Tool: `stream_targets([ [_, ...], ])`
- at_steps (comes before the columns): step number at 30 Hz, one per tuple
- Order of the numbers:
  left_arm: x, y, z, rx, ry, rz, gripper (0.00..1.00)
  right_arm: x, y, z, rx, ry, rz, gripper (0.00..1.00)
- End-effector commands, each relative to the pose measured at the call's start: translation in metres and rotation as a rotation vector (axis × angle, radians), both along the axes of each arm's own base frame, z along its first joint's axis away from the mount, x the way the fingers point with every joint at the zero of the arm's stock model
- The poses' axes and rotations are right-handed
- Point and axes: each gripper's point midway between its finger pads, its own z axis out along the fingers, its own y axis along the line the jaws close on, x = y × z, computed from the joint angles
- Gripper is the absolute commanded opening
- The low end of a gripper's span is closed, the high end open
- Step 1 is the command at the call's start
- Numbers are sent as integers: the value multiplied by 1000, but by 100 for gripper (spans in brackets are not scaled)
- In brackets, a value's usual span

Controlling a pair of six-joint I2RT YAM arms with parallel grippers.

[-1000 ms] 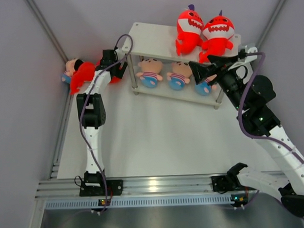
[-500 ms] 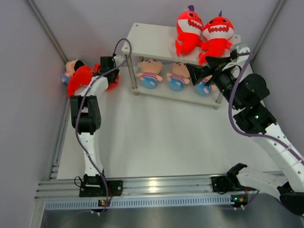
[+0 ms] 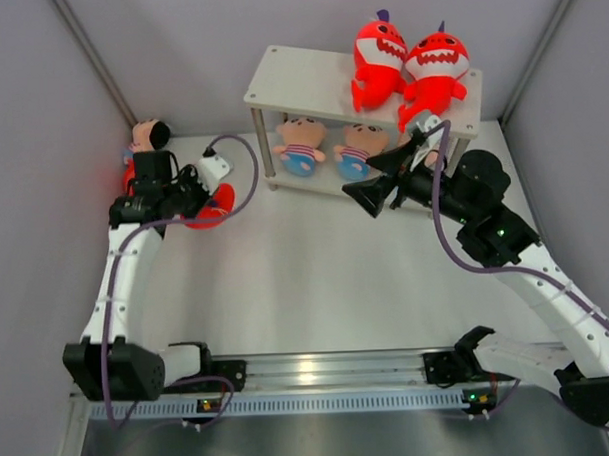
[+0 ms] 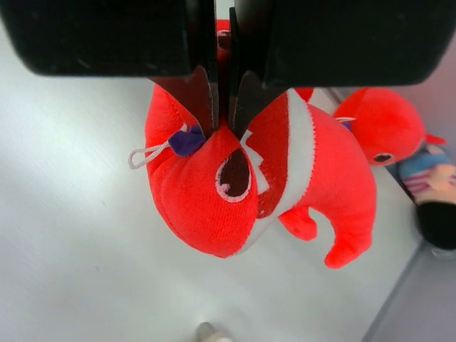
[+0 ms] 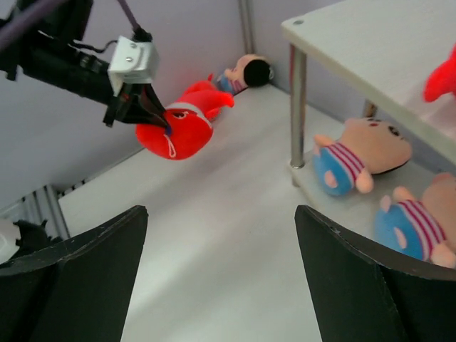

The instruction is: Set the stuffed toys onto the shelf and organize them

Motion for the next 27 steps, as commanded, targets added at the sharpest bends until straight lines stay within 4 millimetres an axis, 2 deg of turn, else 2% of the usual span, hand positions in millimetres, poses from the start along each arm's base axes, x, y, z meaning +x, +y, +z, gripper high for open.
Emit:
stream_targets([
  [1, -77, -11, -14, 145, 52, -329, 0, -25, 25, -24, -54, 51, 198, 85],
  [3, -115, 10, -27, 337, 64, -413, 0, -24, 29, -34, -86, 61, 208, 85],
  [4, -119, 21, -27, 504, -4, -536, 0, -24, 29, -41, -119, 46, 216, 85],
  [5, -137, 29, -34, 618, -54, -593, 0, -24, 30, -45, -137, 40, 226, 85],
  [6, -144, 39, -37, 739, -81, -656, 0, -23, 32, -51, -154, 37, 233, 85],
  [7, -146, 48, -31, 950, -145, -794, 0, -23, 33, -55, -175, 24, 242, 85],
  [8, -156, 48, -30, 1041, -214, -846, 0, -24, 34, -57, -177, 28, 255, 85],
  [9, -158, 42, -25, 1089, -275, -906, 0, -22, 36, -60, -200, 5, 261, 85],
  [10, -159, 19, -18, 1093, -409, -1021, 0, -24, 40, -59, -203, -4, 277, 85],
  [12, -164, -2, -1, 1109, -566, -1099, 0, -18, 48, -58, -194, 5, 272, 85],
  [13, -169, -20, 7, 1110, -678, -1170, 0, -18, 55, -49, -181, -2, 275, 85],
  [15, -174, -31, 11, 1105, -753, -1210, 0, -16, 74, -54, -198, 18, 314, 86],
  [16, -179, -35, 7, 1107, -781, -1239, 0, -24, 88, -40, -202, -34, 365, 87],
  [17, -181, -37, 4, 1110, -786, -1257, 0, -20, 104, -54, -238, -11, 399, 88],
  [18, -185, -38, 1, 1121, -789, -1284, 0, -20, 115, -55, -266, -48, 431, 88],
  [19, -189, -39, -3, 1112, -787, -1301, 0, -25, 129, -41, -268, -97, 462, 89],
  [20, -195, -41, -8, 1080, -772, -1319, 0, -19, 146, -57, -308, -94, 491, 89],
  [21, -196, -41, -11, 1080, -767, -1329, 0, -18, 155, -63, -363, -162, 521, 90],
  [22, -198, -40, -14, 1073, -759, -1328, 0, -21, 167, -53, -379, -238, 540, 90],
  [23, -198, -41, -16, 1064, -757, -1329, 0, -16, 179, -69, -426, -264, 560, 91],
  [24, -198, -41, -16, 1057, -756, -1324, 0, -14, 187, -72, -480, -387, 575, 94],
  [25, -199, -42, -16, 1050, -757, -1324, 0, -19, 196, -80, -509, -448, 602, 96],
  [27, -199, -44, -16, 1033, -764, -1323, 0, -14, 209, -99, -592, -596, 616, 99],
])
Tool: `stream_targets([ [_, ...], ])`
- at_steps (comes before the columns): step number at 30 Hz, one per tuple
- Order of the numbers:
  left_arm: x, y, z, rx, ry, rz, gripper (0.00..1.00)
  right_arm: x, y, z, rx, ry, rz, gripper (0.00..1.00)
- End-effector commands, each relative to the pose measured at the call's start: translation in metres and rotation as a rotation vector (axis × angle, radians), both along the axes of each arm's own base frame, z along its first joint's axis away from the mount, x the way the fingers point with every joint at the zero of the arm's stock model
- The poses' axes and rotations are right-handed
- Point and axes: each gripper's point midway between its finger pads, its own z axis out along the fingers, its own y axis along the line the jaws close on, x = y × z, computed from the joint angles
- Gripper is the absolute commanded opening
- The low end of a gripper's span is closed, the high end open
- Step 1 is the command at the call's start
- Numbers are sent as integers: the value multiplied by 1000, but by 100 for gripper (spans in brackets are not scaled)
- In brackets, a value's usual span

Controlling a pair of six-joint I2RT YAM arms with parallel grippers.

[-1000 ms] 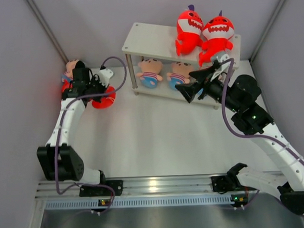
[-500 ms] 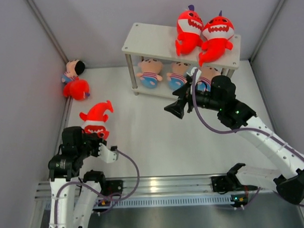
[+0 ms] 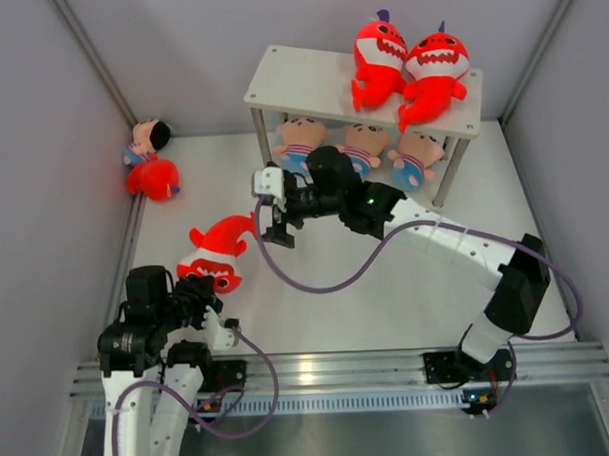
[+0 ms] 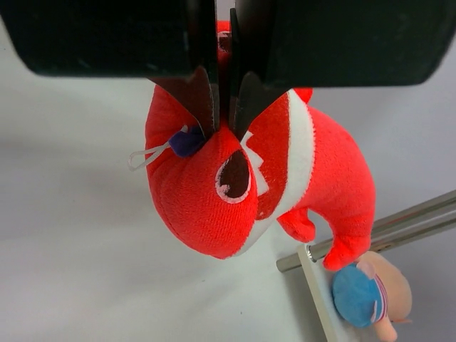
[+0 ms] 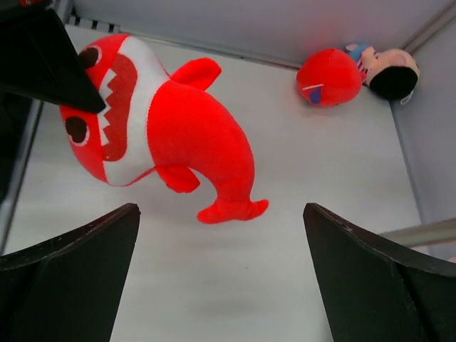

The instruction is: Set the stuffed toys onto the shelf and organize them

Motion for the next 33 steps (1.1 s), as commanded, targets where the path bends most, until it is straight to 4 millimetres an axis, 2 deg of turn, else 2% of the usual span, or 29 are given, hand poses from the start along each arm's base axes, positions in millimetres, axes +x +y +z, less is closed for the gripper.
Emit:
stream_targets([
  [1, 1, -28, 19, 274, -299, -444, 0, -1, 24, -6, -56, -362, 128, 100],
  [2, 1, -29, 19, 269, -295, -444, 0, 2, 32, -19, -84, -372, 139, 99],
  [3, 0, -29, 19, 258, -290, -442, 0, 3, 37, -21, -92, -383, 145, 99],
  [4, 0, -30, 18, 258, -290, -447, 0, 6, 43, -12, -85, -395, 134, 99],
  [5, 0, -31, 19, 254, -294, -451, 0, 13, 50, -27, -118, -379, 134, 99],
  [6, 0, -32, 19, 250, -296, -458, 0, 16, 55, -31, -136, -386, 138, 99],
  [7, -1, -34, 18, 245, -297, -468, 0, 20, 61, -21, -128, -402, 130, 100],
  [8, -1, -34, 18, 246, -298, -472, 0, 24, 65, -50, -197, -361, 149, 99],
  [9, -1, -35, 18, 249, -301, -476, 0, 27, 70, -47, -199, -374, 151, 99],
  [10, -2, -35, 17, 244, -299, -478, 0, 32, 71, -56, -224, -366, 144, 99],
  [11, -2, -35, 17, 245, -298, -479, 0, 33, 72, -77, -272, -344, 156, 99],
  [14, -2, -34, 18, 244, -293, -471, 0, 39, 73, -95, -321, -357, 157, 98],
  [17, -1, -34, 20, 237, -292, -464, 0, 34, 70, -105, -344, -332, 192, 76],
  [18, -2, -34, 21, 234, -291, -463, 0, 32, 70, -104, -336, -315, 195, 49],
  [20, -2, -35, 20, 235, -292, -469, 0, 25, 72, -99, -314, -293, 216, 32],
  [21, -1, -35, 21, 237, -294, -466, 0, 21, 72, -99, -305, -273, 224, 1],
  [23, 0, -33, 23, 244, -294, -459, 0, 20, 72, -89, -272, -255, 184, 0],
  [24, 2, -30, 29, 248, -299, -437, 0, 16, 69, -94, -271, -216, 167, 0],
  [26, 5, -26, 36, 220, -270, -380, 0, 18, 67, -77, -209, -197, 99, 0],
  [27, 10, -24, 51, 212, -293, -349, 0, 19, 62, -87, -213, -173, 71, 0],
  [28, 13, -22, 56, 199, -295, -321, 1, 23, 61, -72, -166, -190, 25, 0],
  [29, 15, -20, 62, 173, -292, -282, 3, 24, 59, -71, -146, -154, -9, 0],
  [30, 19, -18, 72, 170, -315, -259, 4, 24, 53, -79, -152, -130, -27, 0],
  [32, 21, -18, 81, 134, -313, -226, 10, 26, 50, -68, -98, -113, -62, 0],
  [33, 22, -18, 86, 127, -315, -220, 11, 28, 45, -75, -94, -61, -92, 0],
])
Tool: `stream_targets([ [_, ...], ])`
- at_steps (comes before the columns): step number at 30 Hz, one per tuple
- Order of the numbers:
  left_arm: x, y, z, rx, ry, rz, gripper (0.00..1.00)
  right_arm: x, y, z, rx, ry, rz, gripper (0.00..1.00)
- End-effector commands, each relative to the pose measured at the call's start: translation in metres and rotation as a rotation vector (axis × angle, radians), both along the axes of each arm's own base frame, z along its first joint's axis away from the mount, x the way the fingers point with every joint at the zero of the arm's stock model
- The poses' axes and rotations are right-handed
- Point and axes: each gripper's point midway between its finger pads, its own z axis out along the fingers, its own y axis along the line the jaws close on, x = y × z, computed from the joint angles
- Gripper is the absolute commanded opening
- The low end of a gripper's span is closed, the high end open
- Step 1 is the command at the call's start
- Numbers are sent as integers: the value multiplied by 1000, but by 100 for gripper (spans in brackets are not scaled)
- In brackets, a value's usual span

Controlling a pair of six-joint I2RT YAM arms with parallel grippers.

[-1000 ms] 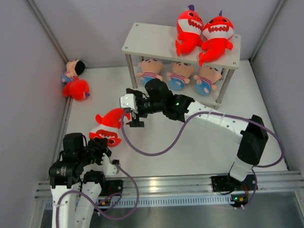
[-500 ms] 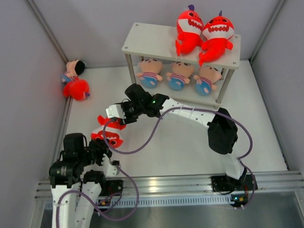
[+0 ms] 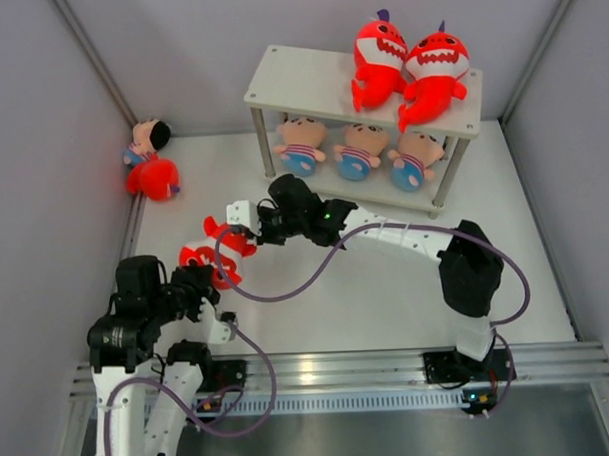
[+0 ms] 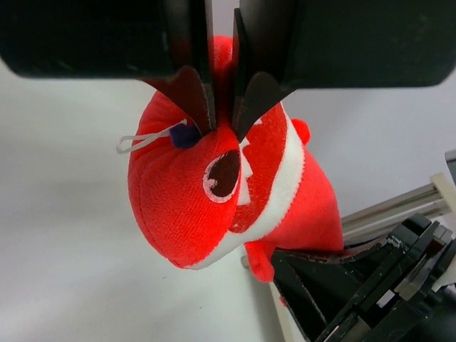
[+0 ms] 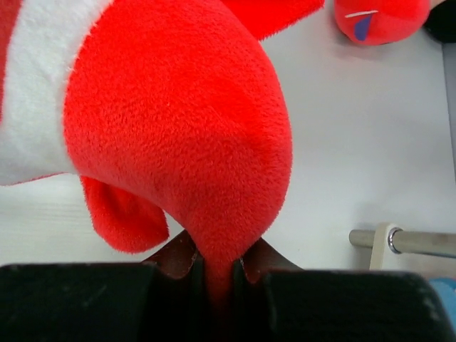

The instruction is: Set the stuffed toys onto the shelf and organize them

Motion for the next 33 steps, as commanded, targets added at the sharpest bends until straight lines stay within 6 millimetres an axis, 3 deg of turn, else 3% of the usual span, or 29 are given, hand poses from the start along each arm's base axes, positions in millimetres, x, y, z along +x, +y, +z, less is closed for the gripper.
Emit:
stream_targets([
  [1, 18, -9, 56, 148, -294, -170, 14, 10, -5, 50, 190, 47, -128, 0],
  [2, 19, -8, 57, 136, -286, -155, 24, 12, -7, 56, 221, 54, -147, 0],
  [3, 21, -7, 59, 129, -283, -143, 34, 16, -13, 48, 224, 96, -184, 0],
  [5, 23, -5, 58, 122, -271, -119, 47, 20, -17, 53, 264, 119, -217, 0],
  [7, 25, -2, 55, 126, -257, -106, 64, 25, -24, 47, 267, 134, -268, 0],
  [9, 28, 1, 56, 125, -254, -80, 98, 27, -30, 46, 277, 162, -314, 0],
  [10, 31, 3, 60, 120, -264, -61, 98, 30, -34, 52, 293, 161, -342, 0],
  [12, 45, 7, 88, 25, -311, 39, 98, 33, -41, 54, 310, 195, -388, 0],
  [13, 50, 10, 100, -21, -320, 84, 98, 36, -47, 64, 337, 189, -424, 0],
  [14, 56, 16, 112, -135, -289, 193, 98, 36, -50, 70, 363, 214, -456, 0],
  [15, 66, 19, 145, -214, -326, 253, 98, 41, -56, 73, 380, 214, -504, 0],
  [17, 71, 25, 166, -450, -225, 424, 98, 45, -64, 93, 454, 233, -558, 0],
  [18, 80, 33, 190, -529, -219, 511, 98, 46, -69, 95, 472, 238, -584, 0],
  [19, 83, 35, 196, -610, -184, 571, 98, 53, -77, 100, 499, 227, -641, 0],
  [20, 85, 35, 197, -748, -104, 661, 98, 53, -80, 115, 570, 253, -672, 0],
  [21, 90, 36, 203, -813, -77, 708, 98, 55, -86, 115, 594, 261, -707, 0],
  [24, 93, 31, 195, -1046, 81, 846, 98, 65, -110, 135, 751, 323, -878, 0],
  [26, 93, 16, 187, -1208, 237, 900, 98, 69, -126, 157, 895, 377, -968, 0],
  [28, 98, 4, 183, -1291, 359, 923, 98, 68, -133, 163, 970, 418, -999, 0],
  [31, 99, -28, 180, -1374, 597, 879, 98, 67, -136, 174, 1059, 454, -1031, 0],
  [32, 94, -40, 188, -1400, 674, 833, 98, 67, -136, 180, 1072, 441, -1036, 0],
  [33, 102, -43, 188, -1405, 712, 842, 98, 64, -132, 181, 1076, 436, -1035, 0],
])
